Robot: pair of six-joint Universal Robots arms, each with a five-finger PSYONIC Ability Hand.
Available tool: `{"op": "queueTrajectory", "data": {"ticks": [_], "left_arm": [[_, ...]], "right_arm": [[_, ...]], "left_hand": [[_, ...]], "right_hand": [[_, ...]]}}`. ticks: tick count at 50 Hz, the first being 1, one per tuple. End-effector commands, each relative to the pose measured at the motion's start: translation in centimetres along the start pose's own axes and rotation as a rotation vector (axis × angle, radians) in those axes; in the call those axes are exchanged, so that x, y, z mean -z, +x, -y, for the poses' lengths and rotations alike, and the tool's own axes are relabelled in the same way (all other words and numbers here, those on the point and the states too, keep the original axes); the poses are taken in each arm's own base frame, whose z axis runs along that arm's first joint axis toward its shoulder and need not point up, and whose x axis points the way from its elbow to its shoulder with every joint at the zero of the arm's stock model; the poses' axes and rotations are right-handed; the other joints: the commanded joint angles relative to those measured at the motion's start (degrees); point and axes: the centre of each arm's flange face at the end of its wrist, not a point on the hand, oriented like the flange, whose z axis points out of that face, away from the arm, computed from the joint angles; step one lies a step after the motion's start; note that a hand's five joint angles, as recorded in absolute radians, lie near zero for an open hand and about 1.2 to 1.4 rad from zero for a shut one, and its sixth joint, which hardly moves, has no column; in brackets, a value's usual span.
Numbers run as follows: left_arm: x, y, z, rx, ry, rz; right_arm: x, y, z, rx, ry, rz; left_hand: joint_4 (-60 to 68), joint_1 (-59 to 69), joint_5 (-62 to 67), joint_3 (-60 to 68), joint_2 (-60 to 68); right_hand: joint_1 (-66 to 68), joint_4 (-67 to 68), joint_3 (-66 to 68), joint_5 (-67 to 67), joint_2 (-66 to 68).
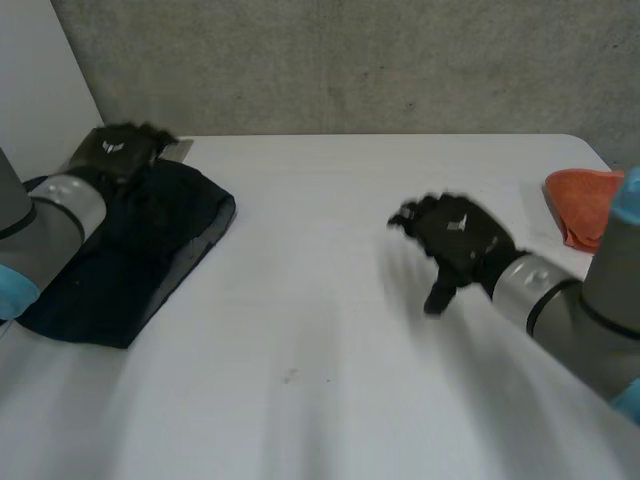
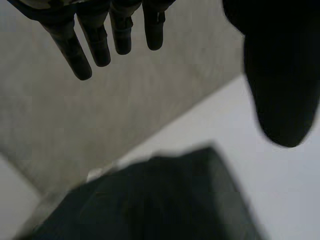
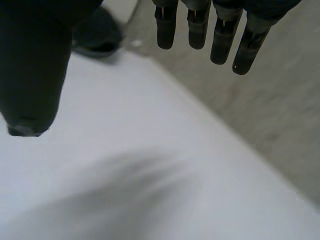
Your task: Fold the laundry.
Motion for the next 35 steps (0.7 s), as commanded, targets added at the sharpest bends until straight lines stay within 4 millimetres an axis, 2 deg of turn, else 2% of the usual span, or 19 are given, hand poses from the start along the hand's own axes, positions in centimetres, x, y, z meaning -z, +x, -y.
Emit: {"op": "queueTrajectory", "data": {"ticks": [1,2,6,9,12,16,17,18,20,24,27,29,32,33,35], "left_arm": [[-2.5,-2.8,-7.9,-0.208,-0.193,0.015],[-3.0,-2.7,-9.3,-0.239,-0.221,0.002],[-4.0,-2.4,-11.7,-0.276,-0.26,-0.022],[-4.5,-2.5,-12.4,-0.276,-0.259,-0.02],[-5.3,-2.4,-13.0,-0.283,-0.232,-0.01],[-6.0,-2.1,-12.8,-0.297,-0.174,0.007],[-6.2,-1.8,-12.5,-0.297,-0.149,0.013],[-6.3,-1.6,-12.4,-0.297,-0.134,0.014],[-6.4,-1.0,-11.9,-0.296,-0.108,0.017],[-6.4,0.7,-10.7,-0.286,-0.064,-0.001],[-5.7,2.8,-8.5,-0.249,-0.017,-0.038],[-4.7,5.3,-5.5,-0.177,0.05,-0.079],[-3.4,8.1,-2.1,-0.073,0.131,-0.128],[-2.6,9.7,-0.1,0.004,0.179,-0.157],[-1.9,11.1,2.1,0.07,0.232,-0.175]], "right_arm": [[1.1,-1.7,-2.6,-0.044,-0.13,0.065],[1.2,-1.9,-2.8,-0.047,-0.135,0.068],[1.3,-2.1,-3.3,-0.052,-0.149,0.072],[1.5,-1.8,-3.9,-0.063,-0.164,0.063],[1.6,-1.4,-4.4,-0.073,-0.179,0.049],[1.8,-1.4,-4.8,-0.068,-0.192,0.05],[1.8,-1.5,-4.9,-0.067,-0.196,0.05],[1.9,-1.5,-5.1,-0.063,-0.2,0.051],[2.0,-1.6,-5.3,-0.059,-0.208,0.053],[2.2,-0.9,-5.7,-0.062,-0.222,0.03],[2.2,-0.1,-5.7,-0.067,-0.225,0.006],[2.1,0.4,-5.7,-0.067,-0.224,-0.014],[2.0,1.8,-5.7,-0.075,-0.219,-0.055],[2.1,2.0,-5.6,-0.076,-0.217,-0.065],[2.1,2.8,-5.4,-0.077,-0.205,-0.098]], "left_hand": [[-0.27,0.09,-1.52,-0.75,-0.27],[-0.1,0.26,-1.36,-0.58,-0.1],[1.41,1.77,0.15,0.92,1.41],[4.43,4.79,3.17,3.95,4.43],[12.66,13.02,11.41,12.18,12.66],[39.19,39.55,37.93,38.7,39.19],[56.75,57.11,55.49,56.27,56.75],[65.58,65.95,64.33,65.1,65.58],[68.51,68.87,67.25,68.03,68.51],[68.51,68.87,67.25,68.03,68.51],[68.51,68.87,67.25,68.03,68.51],[68.51,68.87,67.25,68.03,68.51],[68.51,68.87,67.25,68.03,68.51],[68.51,68.87,67.25,68.03,68.51],[68.51,68.87,67.25,68.03,68.51]], "right_hand": [[-1.76,-3.55,-2.29,-3.36,-2.8],[-1.76,-3.55,-2.29,-3.36,-2.8],[-1.76,-3.55,-2.29,-3.36,-2.8],[-1.76,-3.55,-2.29,-3.36,-2.8],[-1.76,-3.55,-2.29,-3.36,-2.8],[-1.76,-3.55,-2.29,-3.36,-2.8],[-1.76,-3.55,-2.29,-3.36,-2.8],[-1.76,-3.55,-2.29,-3.36,-2.8],[-1.76,-3.55,-2.29,-3.36,-2.8],[-1.76,-3.55,-2.29,-3.36,-2.8],[-1.76,-3.55,-2.29,-3.36,-2.8],[-1.76,-3.55,-2.29,-3.36,-2.8],[-1.76,-3.55,-2.29,-3.36,-2.8],[-1.76,-3.55,-2.29,-3.36,-2.8],[-1.76,-3.55,-2.29,-3.36,-2.8]]}}
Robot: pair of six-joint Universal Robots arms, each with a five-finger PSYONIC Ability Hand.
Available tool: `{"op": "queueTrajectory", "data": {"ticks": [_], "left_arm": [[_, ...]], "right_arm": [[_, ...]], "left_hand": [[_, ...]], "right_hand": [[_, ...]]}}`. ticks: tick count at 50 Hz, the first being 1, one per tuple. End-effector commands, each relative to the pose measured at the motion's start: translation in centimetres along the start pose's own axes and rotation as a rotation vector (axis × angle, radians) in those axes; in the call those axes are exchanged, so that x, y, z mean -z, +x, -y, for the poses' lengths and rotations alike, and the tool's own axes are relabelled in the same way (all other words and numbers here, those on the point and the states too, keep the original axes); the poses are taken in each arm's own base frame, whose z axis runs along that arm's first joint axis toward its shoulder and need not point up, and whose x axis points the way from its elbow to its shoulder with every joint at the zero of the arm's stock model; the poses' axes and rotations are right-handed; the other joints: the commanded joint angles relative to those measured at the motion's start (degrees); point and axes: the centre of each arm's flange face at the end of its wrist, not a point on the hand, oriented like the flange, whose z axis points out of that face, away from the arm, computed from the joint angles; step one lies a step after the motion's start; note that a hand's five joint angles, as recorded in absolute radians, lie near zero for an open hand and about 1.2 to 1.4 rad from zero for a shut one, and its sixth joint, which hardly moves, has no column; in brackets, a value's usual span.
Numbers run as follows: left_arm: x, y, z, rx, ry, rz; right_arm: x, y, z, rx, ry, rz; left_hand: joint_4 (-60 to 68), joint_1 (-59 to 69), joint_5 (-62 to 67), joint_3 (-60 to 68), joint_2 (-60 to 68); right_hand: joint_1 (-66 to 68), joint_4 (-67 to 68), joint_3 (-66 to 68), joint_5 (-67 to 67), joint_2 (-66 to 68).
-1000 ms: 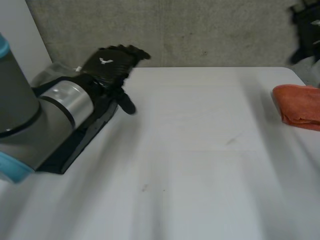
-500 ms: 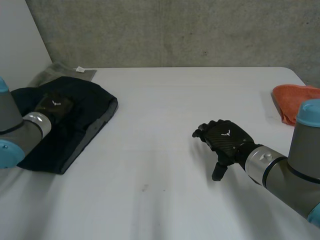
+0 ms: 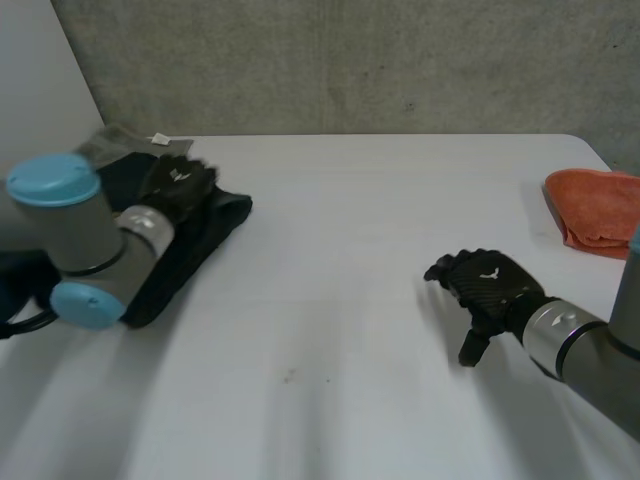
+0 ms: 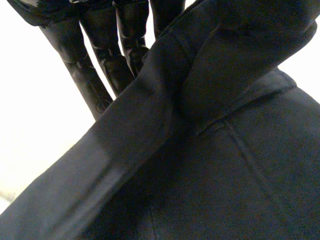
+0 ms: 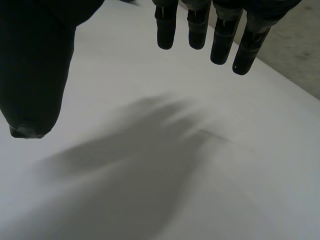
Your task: Fold the laundry.
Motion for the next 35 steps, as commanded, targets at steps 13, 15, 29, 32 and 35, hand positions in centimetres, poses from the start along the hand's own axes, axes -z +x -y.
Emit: {"op": "queueTrajectory", "data": {"ticks": [13,15,29,32,35], "left_arm": [[3.8,18.8,13.4,0.387,0.316,-0.332],[4.3,19.5,13.8,0.39,0.324,-0.351],[5.3,9.7,12.9,0.338,0.253,-0.164],[6.2,7.8,11.9,0.277,0.218,-0.125],[7.0,6.7,10.3,0.206,0.159,-0.098]], "right_arm": [[0.4,4.2,1.3,-0.011,0.059,-0.204],[0.4,4.4,1.3,-0.011,0.061,-0.209],[0.4,4.8,1.7,-0.048,0.078,-0.217],[0.5,4.8,2.1,-0.11,0.092,-0.21],[0.4,5.2,2.8,-0.181,0.121,-0.209]], "left_hand": [[-36.55,-33.12,-34.79,-35.95,-36.4],[-44.92,-41.48,-43.16,-44.32,-44.77],[-57.26,-53.83,-55.51,-56.66,-57.12],[-57.09,-53.66,-55.34,-56.49,-56.95],[-57.09,-53.66,-55.34,-56.49,-56.95]], "right_hand": [[-1.76,-3.55,-2.29,-3.36,-2.8],[-1.76,-3.55,-2.29,-3.36,-2.8],[-1.76,-3.55,-2.29,-3.36,-2.8],[-1.76,-3.55,-2.29,-3.36,-2.8],[-1.76,-3.55,-2.29,-3.36,-2.8]]}}
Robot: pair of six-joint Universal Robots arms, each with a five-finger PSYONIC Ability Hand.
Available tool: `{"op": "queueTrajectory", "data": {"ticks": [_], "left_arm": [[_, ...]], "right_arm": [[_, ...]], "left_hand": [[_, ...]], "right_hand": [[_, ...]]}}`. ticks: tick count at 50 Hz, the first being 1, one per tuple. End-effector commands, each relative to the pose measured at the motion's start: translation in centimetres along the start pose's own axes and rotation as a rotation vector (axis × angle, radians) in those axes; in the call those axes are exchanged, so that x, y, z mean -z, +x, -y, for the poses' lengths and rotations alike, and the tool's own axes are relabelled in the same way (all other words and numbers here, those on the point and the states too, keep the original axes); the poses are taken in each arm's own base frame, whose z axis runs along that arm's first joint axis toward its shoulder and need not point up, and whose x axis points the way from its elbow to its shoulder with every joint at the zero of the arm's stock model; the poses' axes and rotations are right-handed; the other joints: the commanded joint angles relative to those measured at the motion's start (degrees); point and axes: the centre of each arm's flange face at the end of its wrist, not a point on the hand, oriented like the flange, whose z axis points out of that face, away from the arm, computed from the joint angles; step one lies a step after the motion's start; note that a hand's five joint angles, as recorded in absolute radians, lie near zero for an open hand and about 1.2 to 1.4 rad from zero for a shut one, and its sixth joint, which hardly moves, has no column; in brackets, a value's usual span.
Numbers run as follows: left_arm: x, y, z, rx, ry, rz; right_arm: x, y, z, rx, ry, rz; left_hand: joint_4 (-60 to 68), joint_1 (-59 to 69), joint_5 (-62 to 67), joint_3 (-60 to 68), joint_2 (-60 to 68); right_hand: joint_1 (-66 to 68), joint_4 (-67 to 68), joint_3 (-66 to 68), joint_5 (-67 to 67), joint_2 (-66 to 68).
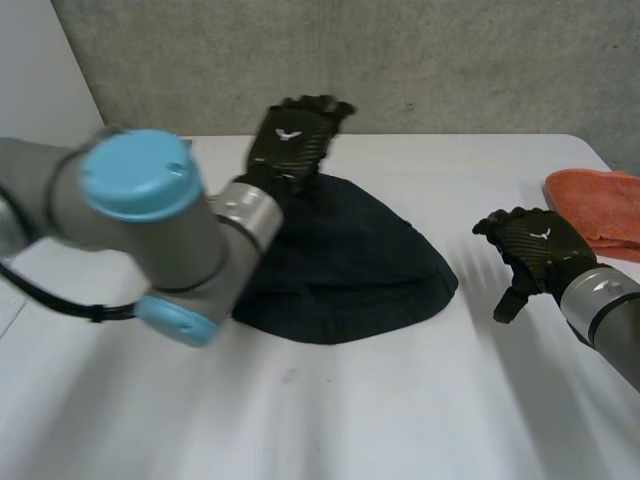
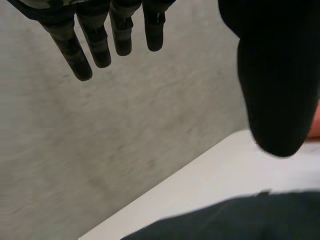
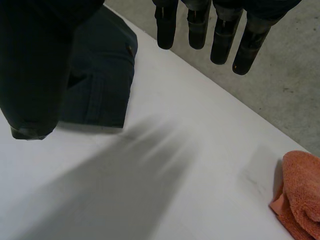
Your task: Fold the laundry.
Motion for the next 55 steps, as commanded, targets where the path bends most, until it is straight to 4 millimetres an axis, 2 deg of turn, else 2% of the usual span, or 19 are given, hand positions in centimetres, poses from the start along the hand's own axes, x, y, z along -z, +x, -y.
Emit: {"op": "queueTrajectory", "data": {"ticks": [1,6,10,19,25,28,29,33,34,35,37,40,41,42,45,48,50,52,55], "left_arm": [[3.5,-4.6,-1.2,-0.151,-0.124,0.096],[5.3,-8.1,-3.7,-0.225,-0.271,0.162],[6.2,-9.5,-4.8,-0.246,-0.357,0.186],[6.9,-9.9,-6.8,-0.227,-0.448,0.185],[6.7,-9.6,-8.9,-0.221,-0.491,0.172],[6.3,-9.6,-9.1,-0.224,-0.48,0.171],[6.0,-9.6,-9.0,-0.227,-0.464,0.174],[5.7,-9.7,-8.8,-0.235,-0.431,0.179],[5.7,-9.6,-8.7,-0.236,-0.429,0.178],[5.6,-9.5,-8.5,-0.238,-0.42,0.18],[5.7,-9.3,-8.0,-0.241,-0.411,0.179],[5.8,-8.8,-6.2,-0.249,-0.372,0.175],[6.0,-8.4,-4.2,-0.253,-0.323,0.176],[6.1,-8.2,-3.4,-0.256,-0.304,0.174],[6.8,-7.7,0.0,-0.263,-0.217,0.181],[7.7,-7.6,3.1,-0.261,-0.135,0.198],[8.3,-7.3,4.3,-0.246,-0.107,0.2],[9.3,-6.3,5.1,-0.205,-0.087,0.176],[10.8,-4.6,4.9,-0.159,-0.115,0.133]], "right_arm": [[-0.3,0.3,1.3,-0.15,0.031,0.004],[-0.9,0.5,1.7,-0.218,0.012,0.015],[-2.6,0.2,0.8,-0.255,-0.032,0.038],[-6.2,-3.4,-0.1,-0.244,-0.057,0.114],[-7.8,-4.5,-1.2,-0.232,-0.076,0.105],[-8.7,-5.1,-1.9,-0.222,-0.084,0.097],[-9.0,-5.2,-2.0,-0.216,-0.086,0.094],[-10.1,-5.0,-2.3,-0.2,-0.075,0.067],[-10.2,-4.7,-1.8,-0.187,-0.046,0.05],[-10.3,-4.6,-1.5,-0.184,-0.03,0.04],[-10.3,-3.7,-0.5,-0.181,0.022,0.007],[-8.9,-2.3,3.6,-0.155,0.171,-0.037],[-8.4,-2.0,4.6,-0.148,0.206,-0.043],[-7.4,-1.4,6.7,-0.131,0.272,-0.057],[-5.7,-0.6,10.2,-0.076,0.381,-0.067],[-4.7,-0.2,12.6,-0.033,0.453,-0.06],[-4.1,0.1,14.2,-0.018,0.499,-0.058],[-3.7,0.3,14.8,-0.011,0.516,-0.056],[-3.0,0.1,15.7,0.0,0.528,-0.041]], "left_hand": [[-0.29,0.02,-0.9,-0.89,-0.37],[1.22,1.52,0.61,0.61,1.14],[2.4,2.7,1.79,1.79,2.32],[10.31,10.61,9.69,9.7,10.23],[19.04,19.34,18.42,18.43,18.96],[33.65,33.95,33.04,33.04,33.57],[45.35,45.65,44.74,44.74,45.27],[67.96,68.26,67.34,67.35,67.87],[67.99,68.29,67.37,67.38,67.91],[67.99,68.29,67.37,67.38,67.91],[67.99,68.29,67.37,67.38,67.91],[67.99,68.29,67.37,67.38,67.91],[67.99,68.29,67.37,67.38,67.91],[67.99,68.29,67.37,67.38,67.91],[67.99,68.29,67.37,67.38,67.91],[67.99,68.29,67.37,67.38,67.91],[67.99,68.29,67.37,67.38,67.91],[67.99,68.29,67.37,67.38,67.91],[67.99,68.29,67.37,67.38,67.91]], "right_hand": [[-1.76,-3.55,-2.29,-3.35,-2.8],[-1.76,-3.55,-2.29,-3.35,-2.8],[-1.76,-3.55,-2.29,-3.35,-2.8],[-1.76,-3.55,-2.29,-3.35,-2.8],[-1.76,-3.55,-2.29,-3.35,-2.8],[5.2,3.41,4.67,3.61,4.15],[8.06,6.27,7.52,6.46,7.01],[35.74,33.95,35.21,34.15,34.69],[59.65,57.86,59.12,58.06,58.6],[68.16,66.37,67.62,66.56,67.11],[68.24,66.45,67.71,66.65,67.2],[68.24,66.45,67.71,66.65,67.2],[68.24,66.45,67.71,66.65,67.2],[68.24,66.45,67.71,66.65,67.2],[68.24,66.45,67.71,66.65,67.2],[68.24,66.45,67.71,66.65,67.2],[68.24,66.45,67.71,66.65,67.2],[68.24,66.45,67.71,66.65,67.2],[68.24,66.45,67.71,66.65,67.2]]}}
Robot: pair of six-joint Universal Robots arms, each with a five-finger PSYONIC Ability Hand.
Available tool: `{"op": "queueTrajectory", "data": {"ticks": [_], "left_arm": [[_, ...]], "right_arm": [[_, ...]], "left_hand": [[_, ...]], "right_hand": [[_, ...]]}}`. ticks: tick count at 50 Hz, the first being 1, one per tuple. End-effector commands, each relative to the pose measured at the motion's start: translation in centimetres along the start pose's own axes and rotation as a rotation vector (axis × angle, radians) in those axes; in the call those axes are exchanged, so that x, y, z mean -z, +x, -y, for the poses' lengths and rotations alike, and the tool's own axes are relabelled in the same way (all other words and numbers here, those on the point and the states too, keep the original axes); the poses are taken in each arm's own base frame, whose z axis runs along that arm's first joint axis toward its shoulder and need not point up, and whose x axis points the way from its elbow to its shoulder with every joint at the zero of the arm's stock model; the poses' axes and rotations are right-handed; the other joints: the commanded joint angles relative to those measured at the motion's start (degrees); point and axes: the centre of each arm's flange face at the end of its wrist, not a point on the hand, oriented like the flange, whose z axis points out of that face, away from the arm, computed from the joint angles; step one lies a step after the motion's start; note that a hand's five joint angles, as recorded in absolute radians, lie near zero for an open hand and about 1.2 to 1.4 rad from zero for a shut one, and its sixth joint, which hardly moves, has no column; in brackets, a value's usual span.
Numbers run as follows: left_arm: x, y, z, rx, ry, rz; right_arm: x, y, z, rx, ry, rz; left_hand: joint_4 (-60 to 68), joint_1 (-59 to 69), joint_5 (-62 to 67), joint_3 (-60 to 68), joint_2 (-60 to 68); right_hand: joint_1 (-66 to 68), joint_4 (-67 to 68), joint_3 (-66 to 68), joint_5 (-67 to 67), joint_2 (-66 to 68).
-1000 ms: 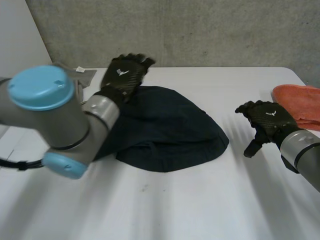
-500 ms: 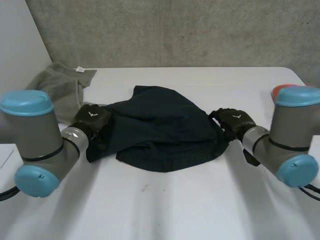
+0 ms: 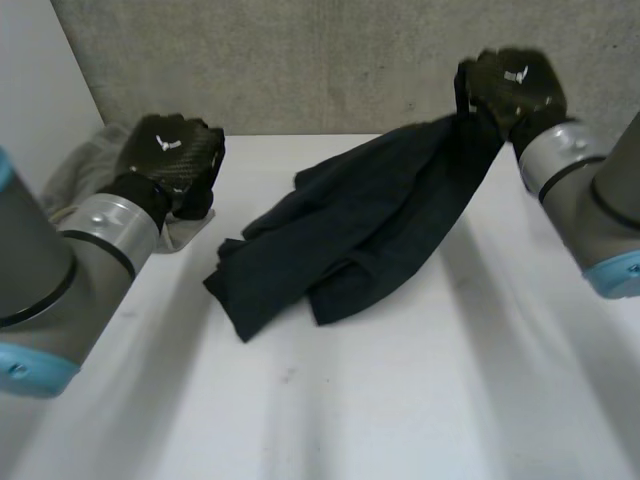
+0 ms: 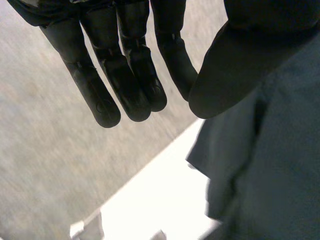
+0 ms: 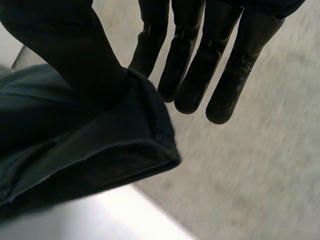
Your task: Fold the laundry.
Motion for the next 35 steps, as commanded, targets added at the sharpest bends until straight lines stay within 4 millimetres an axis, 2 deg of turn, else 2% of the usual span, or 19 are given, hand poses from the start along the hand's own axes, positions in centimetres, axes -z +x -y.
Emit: {"op": "queueTrajectory", "data": {"ticks": [1,2,3,4,5,6,7,11,15,20,26,30,35], "left_arm": [[5.5,2.3,2.7,0.114,0.032,-0.09],[5.9,2.6,2.5,0.12,0.022,-0.1],[6.3,2.8,2.3,0.125,0.013,-0.104],[6.6,3.0,2.1,0.127,0.006,-0.112],[6.8,3.1,1.9,0.13,0.005,-0.116],[6.7,3.1,1.8,0.13,0.004,-0.113],[6.5,3.0,1.8,0.13,0.009,-0.108],[4.8,2.5,1.4,0.129,0.039,-0.073],[2.4,2.7,-0.6,0.132,0.014,-0.064],[-0.8,3.9,-3.4,0.145,-0.047,-0.092],[-4.5,5.1,-5.8,0.147,-0.071,-0.115],[-6.3,6.1,-7.6,0.153,-0.083,-0.154],[-7.8,7.0,-8.8,0.163,-0.063,-0.223]], "right_arm": [[0.4,0.1,4.5,0.042,0.095,0.042],[0.8,0.0,5.0,0.042,0.092,0.051],[1.0,-0.1,5.1,0.041,0.089,0.056],[1.3,-0.2,5.4,0.041,0.088,0.061],[1.5,-0.3,5.6,0.041,0.091,0.07],[2.0,-0.5,6.0,0.041,0.093,0.091],[2.2,-0.6,6.2,0.041,0.093,0.104],[3.1,-1.2,6.3,0.036,0.086,0.161],[3.9,-1.5,6.6,0.035,0.084,0.179],[5.4,-1.8,7.5,0.036,0.094,0.192],[5.9,-1.9,7.4,0.033,0.085,0.199],[6.2,-2.0,7.4,0.033,0.079,0.201],[6.5,-2.1,7.1,0.024,0.049,0.21]], "left_hand": [[11.35,13.29,13.75,11.86,11.51],[11.35,13.29,13.75,11.86,11.51],[5.37,7.32,7.78,5.89,5.54],[-7.67,-5.73,-5.27,-7.16,-7.51],[-35.12,-33.18,-32.71,-34.6,-34.95],[-43.05,-41.11,-40.65,-42.53,-42.89],[-45.13,-43.19,-42.72,-44.61,-44.96],[-45.32,-43.38,-42.91,-44.8,-45.15],[-46.16,-44.21,-43.75,-45.64,-45.99],[-45.99,-44.05,-43.59,-45.48,-45.83],[-45.15,-43.21,-42.75,-44.63,-44.99],[-44.98,-43.04,-42.58,-44.46,-44.82],[-42.63,-40.69,-40.22,-42.11,-42.47]], "right_hand": [[24.78,11.96,12.29,14.23,12.55],[24.78,11.96,12.29,14.23,12.55],[24.78,11.96,12.29,14.23,12.55],[24.78,11.96,12.29,14.23,12.55],[24.78,11.96,12.29,14.23,12.55],[24.78,11.96,12.29,14.23,12.55],[24.78,11.96,12.29,14.23,12.55],[24.78,11.96,12.29,14.23,12.55],[24.78,11.96,12.29,14.23,12.55],[24.78,11.96,12.29,14.23,12.55],[24.78,11.96,12.29,14.23,12.55],[24.78,11.96,12.29,14.23,12.55],[24.78,11.96,12.29,14.23,12.55]]}}
